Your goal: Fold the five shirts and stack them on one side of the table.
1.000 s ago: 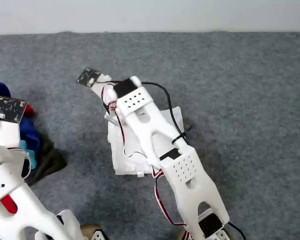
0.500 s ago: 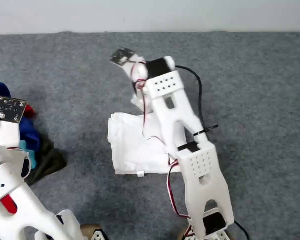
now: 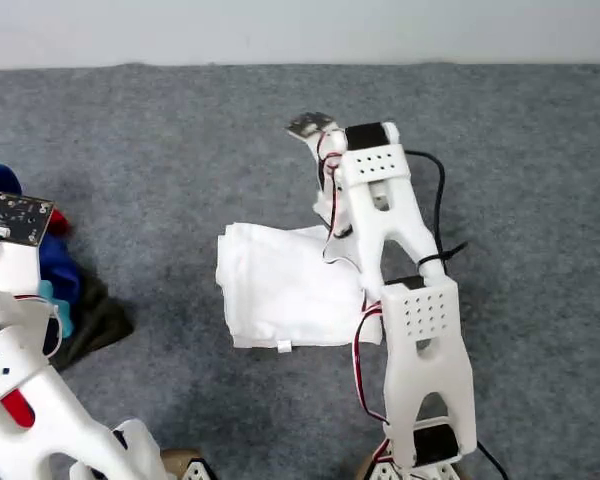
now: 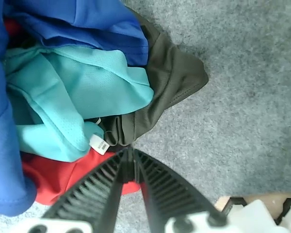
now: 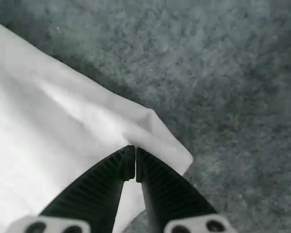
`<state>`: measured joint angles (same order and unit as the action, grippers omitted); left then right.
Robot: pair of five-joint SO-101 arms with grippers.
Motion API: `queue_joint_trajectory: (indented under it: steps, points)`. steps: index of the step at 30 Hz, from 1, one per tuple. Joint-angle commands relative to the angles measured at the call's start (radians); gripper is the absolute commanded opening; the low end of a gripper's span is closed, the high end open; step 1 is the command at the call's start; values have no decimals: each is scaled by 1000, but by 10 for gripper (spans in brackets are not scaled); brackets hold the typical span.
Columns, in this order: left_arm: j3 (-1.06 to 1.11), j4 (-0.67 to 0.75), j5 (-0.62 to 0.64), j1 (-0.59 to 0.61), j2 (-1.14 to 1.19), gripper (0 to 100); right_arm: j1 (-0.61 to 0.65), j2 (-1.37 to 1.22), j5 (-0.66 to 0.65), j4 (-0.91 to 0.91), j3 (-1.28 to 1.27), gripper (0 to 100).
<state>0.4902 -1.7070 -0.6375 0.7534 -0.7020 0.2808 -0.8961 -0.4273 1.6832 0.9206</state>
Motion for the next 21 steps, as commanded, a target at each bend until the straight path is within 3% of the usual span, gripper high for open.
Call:
queue_joint_trajectory:
  steps: [1, 7, 15, 21]
  points:
    - [-7, 20, 2, -6, -23, 15, 56, 36, 9, 99, 163, 11]
    - [-7, 20, 2, -6, -23, 15, 162, 65, 11, 108, 236, 11]
    - [-7, 20, 2, -6, -23, 15, 282, -130, 11, 71, 247, 11]
    - [-7, 20, 2, -6, -23, 15, 297, -110, 9, 113, 416, 10]
